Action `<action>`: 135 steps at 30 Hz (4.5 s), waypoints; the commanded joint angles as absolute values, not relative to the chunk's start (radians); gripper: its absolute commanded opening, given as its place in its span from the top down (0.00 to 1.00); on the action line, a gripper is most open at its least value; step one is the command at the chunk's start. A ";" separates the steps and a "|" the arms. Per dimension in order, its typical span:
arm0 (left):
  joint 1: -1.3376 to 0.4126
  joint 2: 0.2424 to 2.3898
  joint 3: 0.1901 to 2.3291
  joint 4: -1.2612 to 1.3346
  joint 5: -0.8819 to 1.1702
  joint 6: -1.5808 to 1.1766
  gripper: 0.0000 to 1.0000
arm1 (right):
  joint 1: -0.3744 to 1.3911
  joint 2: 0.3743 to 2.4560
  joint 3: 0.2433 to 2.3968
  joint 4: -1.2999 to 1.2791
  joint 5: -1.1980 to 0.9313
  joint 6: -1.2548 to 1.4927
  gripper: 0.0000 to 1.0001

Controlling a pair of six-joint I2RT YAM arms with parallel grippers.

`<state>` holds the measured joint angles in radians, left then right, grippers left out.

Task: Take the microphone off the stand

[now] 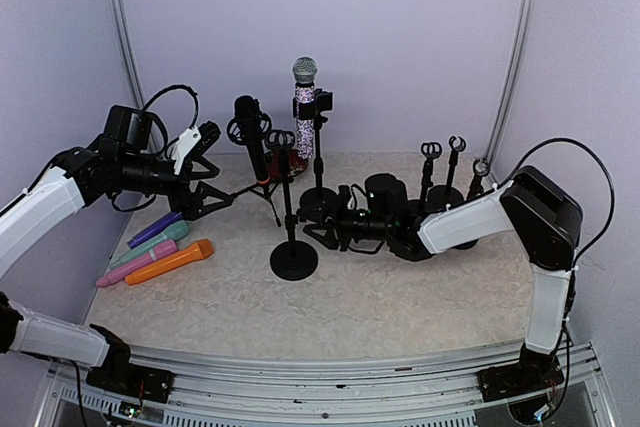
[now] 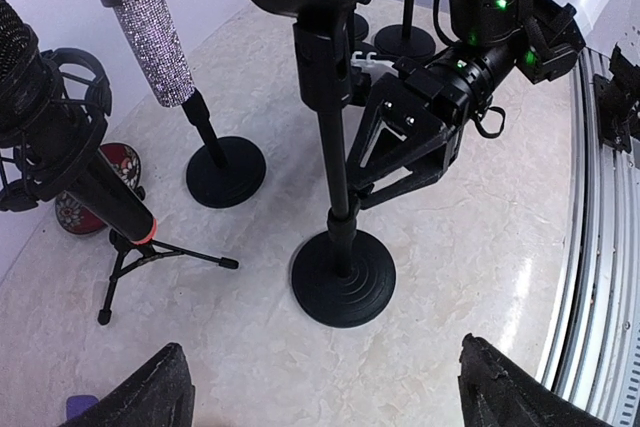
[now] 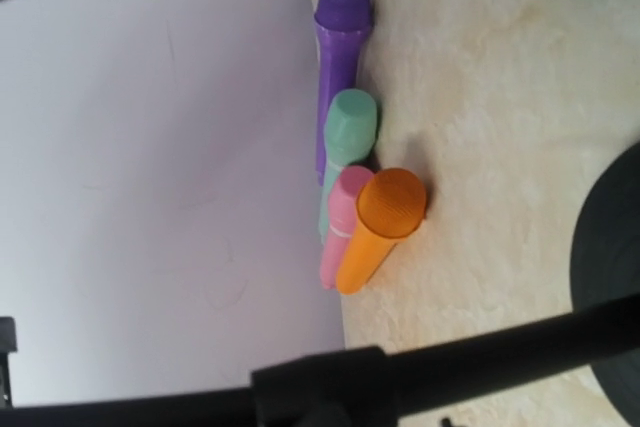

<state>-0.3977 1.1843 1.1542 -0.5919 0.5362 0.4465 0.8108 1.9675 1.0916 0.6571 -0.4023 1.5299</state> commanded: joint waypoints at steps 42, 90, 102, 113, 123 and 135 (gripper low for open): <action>-0.417 1.215 1.224 -0.634 0.574 0.466 0.11 | 0.810 2.041 1.082 0.759 -0.412 1.522 1.00; -0.543 1.606 1.457 -0.305 0.698 0.144 0.21 | 0.801 2.044 0.894 0.857 -0.318 0.943 1.00; -0.546 1.637 1.472 -0.296 0.686 0.136 0.23 | 0.864 1.958 0.869 0.762 -0.144 0.676 1.00; -0.551 1.651 1.486 -0.326 0.670 0.169 0.24 | 0.955 1.911 0.887 0.688 0.014 0.284 1.00; -0.569 1.648 1.488 -0.380 0.666 0.222 0.23 | 0.983 1.858 0.869 0.667 0.032 0.176 0.73; -0.513 1.495 1.393 -0.496 0.657 0.329 0.15 | 0.919 1.619 0.825 0.650 -0.138 0.437 0.33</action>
